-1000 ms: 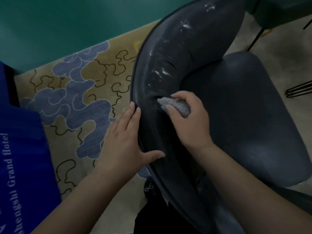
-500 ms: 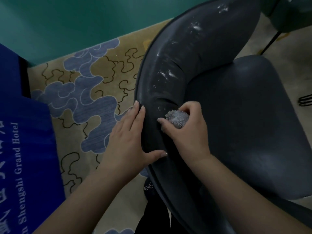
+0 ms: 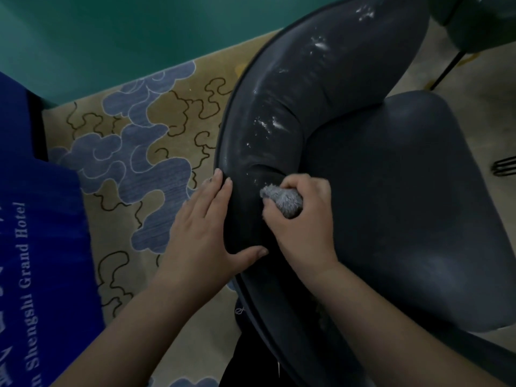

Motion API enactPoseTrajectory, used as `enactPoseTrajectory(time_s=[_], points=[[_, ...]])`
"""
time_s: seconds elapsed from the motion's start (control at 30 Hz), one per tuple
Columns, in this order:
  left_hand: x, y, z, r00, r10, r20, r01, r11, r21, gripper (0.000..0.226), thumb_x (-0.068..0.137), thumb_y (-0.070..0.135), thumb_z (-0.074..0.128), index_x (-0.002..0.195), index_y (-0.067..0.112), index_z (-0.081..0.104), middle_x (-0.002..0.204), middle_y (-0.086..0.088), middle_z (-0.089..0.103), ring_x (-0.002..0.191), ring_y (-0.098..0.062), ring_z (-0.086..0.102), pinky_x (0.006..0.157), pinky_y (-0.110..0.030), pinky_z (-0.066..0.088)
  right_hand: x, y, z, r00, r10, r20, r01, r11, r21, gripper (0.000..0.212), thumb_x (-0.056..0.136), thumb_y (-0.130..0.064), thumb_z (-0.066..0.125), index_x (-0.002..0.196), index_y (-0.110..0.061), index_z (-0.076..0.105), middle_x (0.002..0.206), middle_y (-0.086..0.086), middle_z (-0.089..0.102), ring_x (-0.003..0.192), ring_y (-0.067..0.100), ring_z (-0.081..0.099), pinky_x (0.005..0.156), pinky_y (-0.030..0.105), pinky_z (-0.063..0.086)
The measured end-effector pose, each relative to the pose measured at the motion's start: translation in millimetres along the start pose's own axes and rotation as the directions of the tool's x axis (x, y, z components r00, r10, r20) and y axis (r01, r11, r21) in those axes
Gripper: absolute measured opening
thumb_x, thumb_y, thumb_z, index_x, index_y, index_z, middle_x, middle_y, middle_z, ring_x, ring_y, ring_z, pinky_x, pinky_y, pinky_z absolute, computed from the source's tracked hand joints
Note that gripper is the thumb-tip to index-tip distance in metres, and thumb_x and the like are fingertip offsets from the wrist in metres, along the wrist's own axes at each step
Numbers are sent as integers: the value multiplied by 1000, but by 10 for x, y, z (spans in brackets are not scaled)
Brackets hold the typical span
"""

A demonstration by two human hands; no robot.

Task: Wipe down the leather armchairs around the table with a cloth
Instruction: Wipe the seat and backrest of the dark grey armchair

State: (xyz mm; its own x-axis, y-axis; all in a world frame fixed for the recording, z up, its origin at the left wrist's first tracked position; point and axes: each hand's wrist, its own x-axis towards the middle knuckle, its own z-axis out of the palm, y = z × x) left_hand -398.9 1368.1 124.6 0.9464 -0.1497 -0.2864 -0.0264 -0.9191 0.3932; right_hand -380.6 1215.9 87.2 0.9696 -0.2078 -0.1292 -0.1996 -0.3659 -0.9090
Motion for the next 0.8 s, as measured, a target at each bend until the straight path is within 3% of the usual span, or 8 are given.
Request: enactPoseTrajectory(time_s=[0.07,0.13,0.23,0.37,0.57,0.67,0.8], points=[[14,-13,-7,1000,3,-18,-3,1000,-2,109,65,68,57,152,24,10,158,14,-2,145,-3,-3,117,-27,1,155,-85,13,995,-102,5,102,995,-1,31,72,-15,72,98,-25,58,108,-4,40,101,6,48,90,17,42],[23,-35,7,999,6,-39,-7,1000,-15,105,66,67,56,152,21,17,158,11,4,146,-6,2,119,-32,6,273,-135,77,984,-177,23,177,984,-23,42,70,-12,71,107,-21,53,112,-4,41,106,12,47,95,33,44],[19,-69,42,998,18,-57,-20,999,-32,102,67,65,57,151,19,23,159,8,10,146,-8,9,119,-39,15,222,-92,202,985,-174,-23,169,977,-132,38,75,-21,73,107,-20,53,117,-4,46,111,15,44,95,45,42],[9,-72,52,998,9,-55,-11,999,-49,99,69,64,55,151,23,18,159,12,5,146,-5,5,119,-36,11,68,4,239,995,-93,-29,88,988,-129,35,78,-43,70,109,-30,62,129,-5,36,122,15,33,102,35,36],[1,-61,35,1000,-9,-20,8,999,-39,102,69,68,52,153,27,11,158,17,-6,144,-1,-3,120,-33,5,318,124,97,996,4,94,6,995,-99,16,85,-34,66,98,-31,58,112,-5,38,112,16,41,98,26,39],[10,-58,10,1000,-22,-7,22,999,-37,105,68,70,51,152,29,6,156,20,-11,144,0,-6,121,-37,6,396,41,53,997,15,70,-14,1000,-21,17,85,-30,66,100,-33,57,111,-6,37,110,14,46,96,21,40],[58,-81,-13,1000,-9,5,9,1000,-6,109,65,73,52,152,28,6,156,18,-8,146,-6,-2,119,-45,14,469,-111,161,964,-217,151,227,973,-51,33,78,-40,68,111,-41,65,117,-6,36,112,15,42,102,27,37]])
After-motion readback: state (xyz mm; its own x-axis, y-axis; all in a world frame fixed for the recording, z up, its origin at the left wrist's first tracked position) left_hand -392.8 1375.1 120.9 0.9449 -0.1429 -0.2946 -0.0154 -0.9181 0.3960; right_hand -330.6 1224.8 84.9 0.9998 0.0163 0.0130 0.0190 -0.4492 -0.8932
